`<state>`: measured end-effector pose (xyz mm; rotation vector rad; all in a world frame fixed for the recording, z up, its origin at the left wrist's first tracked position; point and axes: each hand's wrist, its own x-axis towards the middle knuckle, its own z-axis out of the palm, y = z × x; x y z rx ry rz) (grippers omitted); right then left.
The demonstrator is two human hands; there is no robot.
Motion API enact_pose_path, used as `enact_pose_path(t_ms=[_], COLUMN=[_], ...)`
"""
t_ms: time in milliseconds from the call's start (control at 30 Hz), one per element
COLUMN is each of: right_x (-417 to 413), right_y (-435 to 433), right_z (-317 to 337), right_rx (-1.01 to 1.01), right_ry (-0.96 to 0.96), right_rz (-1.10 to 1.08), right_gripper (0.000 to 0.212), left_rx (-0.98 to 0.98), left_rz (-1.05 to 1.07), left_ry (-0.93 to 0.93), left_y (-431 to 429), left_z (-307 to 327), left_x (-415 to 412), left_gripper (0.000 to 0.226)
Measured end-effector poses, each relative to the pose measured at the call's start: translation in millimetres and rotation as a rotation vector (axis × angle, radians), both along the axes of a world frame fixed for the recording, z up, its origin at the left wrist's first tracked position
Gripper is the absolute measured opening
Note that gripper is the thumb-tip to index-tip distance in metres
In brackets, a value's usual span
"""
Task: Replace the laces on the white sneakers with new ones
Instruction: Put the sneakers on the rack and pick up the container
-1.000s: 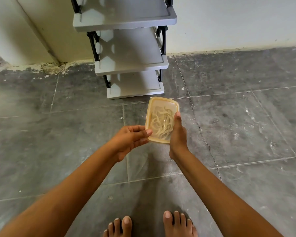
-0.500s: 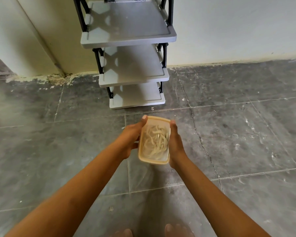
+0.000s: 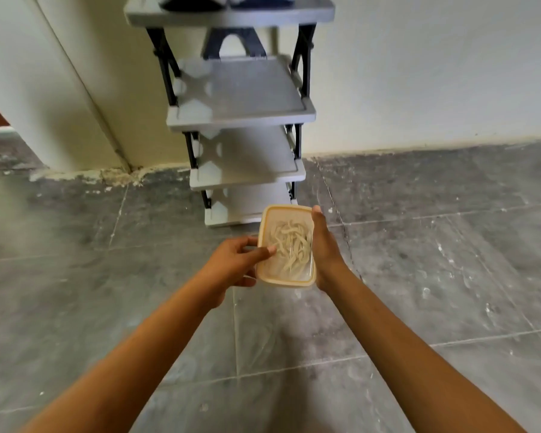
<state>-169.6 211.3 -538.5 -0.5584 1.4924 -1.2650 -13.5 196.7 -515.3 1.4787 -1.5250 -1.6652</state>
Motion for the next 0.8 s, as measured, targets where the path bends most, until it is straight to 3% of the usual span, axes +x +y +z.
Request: enact_pose_path(t_ms=[100, 267, 400, 633, 800], right_x=[1.8, 0.6, -10.8, -34.6, -47.2], right_y=[-12.4, -35.3, -52.9, -94.1, -124.2], right_z=[37.7, 95.9, 110.0, 87.1, 62.9], right_rx=[-0.064, -0.251, -0.354, -0.412, -0.399], right_ry=[0.007, 0.075, 0.501, 1.395, 1.623], right_rz=[0.038, 0.160, 0.113, 0.242, 0.307], right_gripper=[0.061, 0.057, 0.037, 0.055, 0.064], left_rx=[-0.073, -0.250, -0.325, -0.360, -0.307], left_rz=[0.082, 0.215, 0.313, 0.433, 0.430], left_ry=[0.118, 0.129, 0.145, 0.090, 0.119], left_y=[2.7, -26.5, -69.3, -169.5, -220.7], left_z=[26.4, 86.6, 130.1, 147.3, 140.1], left_x=[7.5, 10.3, 3.6, -22.0, -49.7], left_gripper=[0.016, 0.009, 0.007, 0.013, 0.010])
